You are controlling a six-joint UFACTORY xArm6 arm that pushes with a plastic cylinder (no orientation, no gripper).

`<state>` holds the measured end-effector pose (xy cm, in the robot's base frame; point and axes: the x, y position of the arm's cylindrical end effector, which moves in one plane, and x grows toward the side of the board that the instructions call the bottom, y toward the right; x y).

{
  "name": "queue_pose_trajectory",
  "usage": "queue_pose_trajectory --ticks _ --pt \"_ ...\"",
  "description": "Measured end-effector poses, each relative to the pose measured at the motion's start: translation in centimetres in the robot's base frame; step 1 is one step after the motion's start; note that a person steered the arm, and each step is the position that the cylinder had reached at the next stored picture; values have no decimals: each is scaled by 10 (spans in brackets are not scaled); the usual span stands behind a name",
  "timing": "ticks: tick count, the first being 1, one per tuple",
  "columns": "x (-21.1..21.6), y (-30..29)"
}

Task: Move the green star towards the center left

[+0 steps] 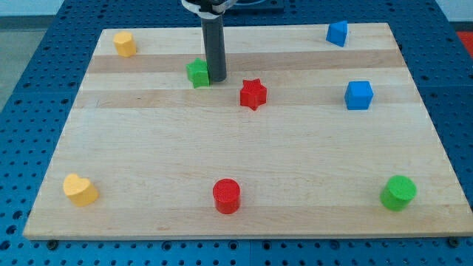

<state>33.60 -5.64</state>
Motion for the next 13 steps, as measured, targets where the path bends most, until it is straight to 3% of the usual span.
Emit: queue_pose_trajectory --ticks 6,9,13 --pt "-34 -22" --pt "-27 -91" --pt "8 -92"
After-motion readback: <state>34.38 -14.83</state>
